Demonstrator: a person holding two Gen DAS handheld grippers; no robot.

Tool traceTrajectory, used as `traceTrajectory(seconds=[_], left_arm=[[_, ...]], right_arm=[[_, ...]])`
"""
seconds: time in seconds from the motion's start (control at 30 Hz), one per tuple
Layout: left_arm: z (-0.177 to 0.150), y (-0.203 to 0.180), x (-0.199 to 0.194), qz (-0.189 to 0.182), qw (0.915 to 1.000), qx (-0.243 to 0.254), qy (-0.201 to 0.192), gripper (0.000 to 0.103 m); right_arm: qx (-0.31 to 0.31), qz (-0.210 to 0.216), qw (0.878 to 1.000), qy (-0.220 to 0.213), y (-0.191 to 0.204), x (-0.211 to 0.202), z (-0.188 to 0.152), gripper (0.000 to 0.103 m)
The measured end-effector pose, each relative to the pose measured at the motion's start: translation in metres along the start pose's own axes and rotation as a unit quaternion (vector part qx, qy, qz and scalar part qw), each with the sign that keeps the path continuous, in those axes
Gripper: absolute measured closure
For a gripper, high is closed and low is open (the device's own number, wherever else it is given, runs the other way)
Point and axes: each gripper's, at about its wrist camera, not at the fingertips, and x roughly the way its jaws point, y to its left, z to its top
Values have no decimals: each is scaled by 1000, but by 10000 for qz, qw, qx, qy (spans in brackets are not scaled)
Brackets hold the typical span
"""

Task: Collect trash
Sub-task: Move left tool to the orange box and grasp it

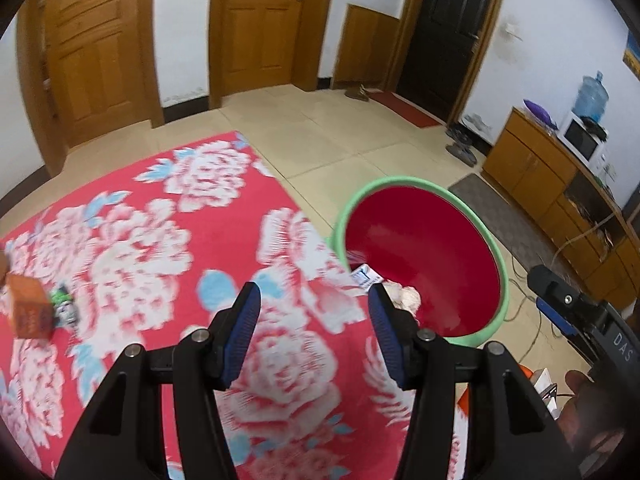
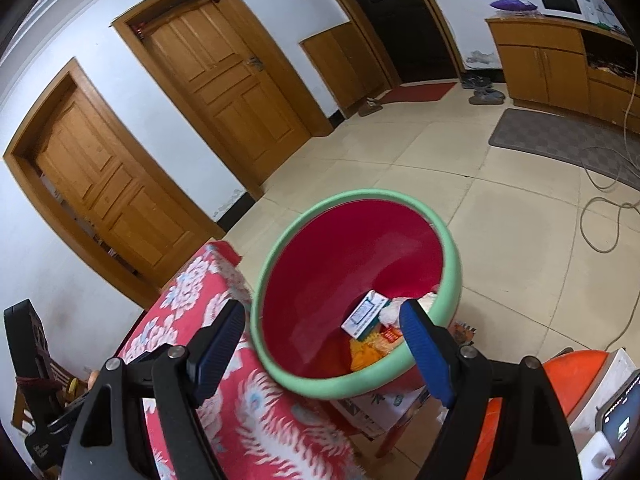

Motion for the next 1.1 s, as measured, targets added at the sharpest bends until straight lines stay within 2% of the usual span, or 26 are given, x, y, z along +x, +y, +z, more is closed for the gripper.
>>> traceTrajectory(seconds=[0.27,0.6,0.9,1.1], left_arm=[[-6,42,-37,255,9986,-339,-301,47],[-17,111,-66,855,9919,-830,-446,47],[-29,186,-68,1607,9788,-1202,-397,47],[-36,219,-49,1754,9737,-1440,-199,47]], right_arm=[[-321,146,9994,18,31,-10,-9,21],[-744,412,9962,211,69,-7,-27,21],[-1026,464,9929,380,95,1,-38,21],[-1152,435,9910,523,105,11,-45,21]])
